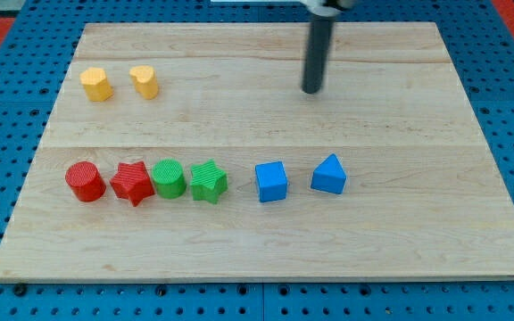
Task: Slide the yellow hexagon to the yellow heart
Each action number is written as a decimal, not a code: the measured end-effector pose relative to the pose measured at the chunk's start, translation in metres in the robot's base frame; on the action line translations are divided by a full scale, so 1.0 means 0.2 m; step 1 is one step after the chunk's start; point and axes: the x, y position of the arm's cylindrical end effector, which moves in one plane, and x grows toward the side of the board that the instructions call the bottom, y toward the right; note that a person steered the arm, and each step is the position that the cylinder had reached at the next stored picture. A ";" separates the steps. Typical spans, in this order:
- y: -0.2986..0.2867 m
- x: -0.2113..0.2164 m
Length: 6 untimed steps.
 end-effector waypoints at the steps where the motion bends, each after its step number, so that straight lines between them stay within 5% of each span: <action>1: -0.50 -0.17; 3: -1.60 -0.18; 4: -1.73 -0.15; 6: -1.52 0.16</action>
